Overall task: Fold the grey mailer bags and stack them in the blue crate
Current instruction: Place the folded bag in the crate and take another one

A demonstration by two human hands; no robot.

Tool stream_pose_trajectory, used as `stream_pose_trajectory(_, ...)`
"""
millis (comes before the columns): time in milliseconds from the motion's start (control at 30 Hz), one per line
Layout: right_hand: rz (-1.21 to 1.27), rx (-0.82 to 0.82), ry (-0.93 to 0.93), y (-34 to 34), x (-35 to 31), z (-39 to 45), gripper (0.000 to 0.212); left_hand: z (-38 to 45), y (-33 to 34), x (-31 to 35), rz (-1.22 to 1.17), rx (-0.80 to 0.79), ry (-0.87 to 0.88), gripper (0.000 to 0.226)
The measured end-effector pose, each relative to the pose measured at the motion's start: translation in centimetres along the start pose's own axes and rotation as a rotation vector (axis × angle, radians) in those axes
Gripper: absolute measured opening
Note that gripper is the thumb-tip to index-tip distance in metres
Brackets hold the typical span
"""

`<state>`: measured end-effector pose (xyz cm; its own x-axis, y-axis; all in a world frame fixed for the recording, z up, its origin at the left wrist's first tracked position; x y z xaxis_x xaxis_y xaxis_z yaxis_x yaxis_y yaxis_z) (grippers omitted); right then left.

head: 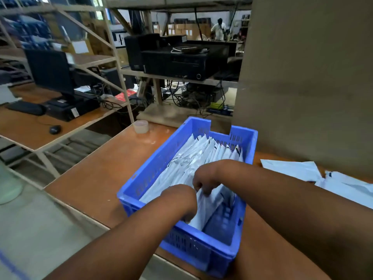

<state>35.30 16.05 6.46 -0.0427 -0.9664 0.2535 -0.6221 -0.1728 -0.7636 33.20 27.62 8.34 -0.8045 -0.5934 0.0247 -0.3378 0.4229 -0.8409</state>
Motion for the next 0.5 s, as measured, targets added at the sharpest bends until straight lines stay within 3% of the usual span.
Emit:
stream_pose_trajectory(167,-0.059,0.115,0.037,-0.1,-0.7,1.7,0.03,0.7,0.2,-1.0,0.065,0.026,-0.007,0.024)
stream_pose_trajectory(333,-0.147,0.286,-0.012,-1.3,-0.6,1.0,0.048,0.7,-1.1,-0.2,0.186,0.192,0.074,0.032)
stream_pose_trajectory(400,-0.101,0.272,0.015,-1.4,0.3,0.7,0.046,0.9,-2.2,1.4,0.32,0.288,0.259,0.025)
stream_pose_trajectory(500,-0.047,0.173,0.022,-0.7,1.5,0.2,0.032,1.0,-1.8,4.2,0.567,0.32,0.688,0.027)
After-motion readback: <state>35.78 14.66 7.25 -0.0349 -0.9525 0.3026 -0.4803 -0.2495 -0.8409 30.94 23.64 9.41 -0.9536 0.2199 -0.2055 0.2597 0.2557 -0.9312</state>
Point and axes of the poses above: each hand's wrist, its own z-axis towards the middle knuckle, its own y-axis out of the palm, x = y × z, the point moved 7 cm from there along z, towards the middle knuckle, and after that the axes turned 10 degrees about y, right-handed, at the moved point
